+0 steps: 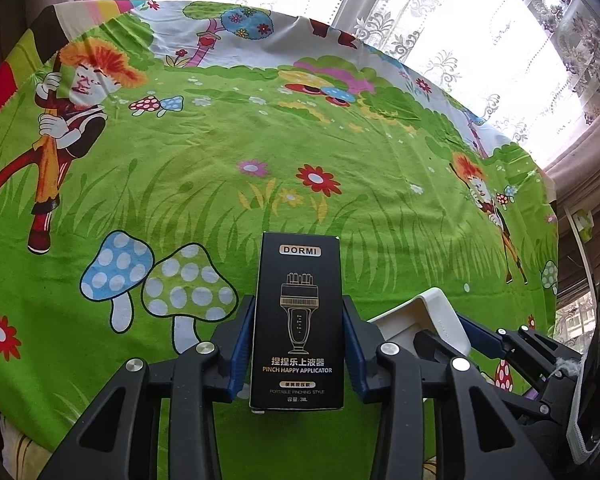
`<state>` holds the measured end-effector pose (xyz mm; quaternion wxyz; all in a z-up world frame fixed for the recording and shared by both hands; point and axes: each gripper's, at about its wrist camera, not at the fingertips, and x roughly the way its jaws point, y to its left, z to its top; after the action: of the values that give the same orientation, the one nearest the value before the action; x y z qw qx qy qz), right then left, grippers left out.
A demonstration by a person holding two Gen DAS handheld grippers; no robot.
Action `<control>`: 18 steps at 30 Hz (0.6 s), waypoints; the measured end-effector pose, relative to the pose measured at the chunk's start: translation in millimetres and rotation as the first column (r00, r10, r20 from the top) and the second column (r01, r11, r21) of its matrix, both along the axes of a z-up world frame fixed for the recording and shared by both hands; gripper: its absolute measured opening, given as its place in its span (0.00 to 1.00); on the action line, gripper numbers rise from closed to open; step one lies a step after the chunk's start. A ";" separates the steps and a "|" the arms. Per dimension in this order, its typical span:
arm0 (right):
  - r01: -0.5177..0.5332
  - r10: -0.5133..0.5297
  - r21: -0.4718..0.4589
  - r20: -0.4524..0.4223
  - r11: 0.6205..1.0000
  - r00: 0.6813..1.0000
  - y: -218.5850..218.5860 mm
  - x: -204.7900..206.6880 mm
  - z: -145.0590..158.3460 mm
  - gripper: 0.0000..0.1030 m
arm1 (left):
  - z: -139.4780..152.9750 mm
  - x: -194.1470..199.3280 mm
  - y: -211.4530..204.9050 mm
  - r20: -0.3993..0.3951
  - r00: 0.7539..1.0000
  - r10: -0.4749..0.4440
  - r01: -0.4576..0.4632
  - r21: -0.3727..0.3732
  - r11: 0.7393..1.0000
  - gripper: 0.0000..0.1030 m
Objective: Organize rigid objects
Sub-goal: 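Grasp the black DORMI box with left tool while right tool grasps the white tray box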
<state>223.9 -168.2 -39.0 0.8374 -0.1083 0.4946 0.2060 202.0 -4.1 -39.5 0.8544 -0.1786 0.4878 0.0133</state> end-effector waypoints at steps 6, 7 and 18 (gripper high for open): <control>0.048 -0.048 0.026 0.008 0.999 0.999 -12.5 -8.1 10.5 0.38 | 10.2 -7.3 -3.1 0.031 1.000 0.000 -0.001 0.025 1.000 0.40; 0.056 -0.056 0.027 0.010 0.998 0.998 -14.6 -10.5 12.5 0.38 | 12.4 -8.9 -3.7 0.036 0.999 -0.001 0.000 0.025 1.000 0.40; 0.134 -0.136 0.035 0.062 0.990 0.989 -46.0 -45.8 42.2 0.38 | 47.0 -37.6 -35.0 0.099 0.992 -0.075 0.075 0.011 0.997 0.40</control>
<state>178.1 -214.2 3.3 0.8665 -0.0682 0.4704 0.1529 164.4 -39.1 7.5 0.8781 -0.1574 0.4511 -0.0260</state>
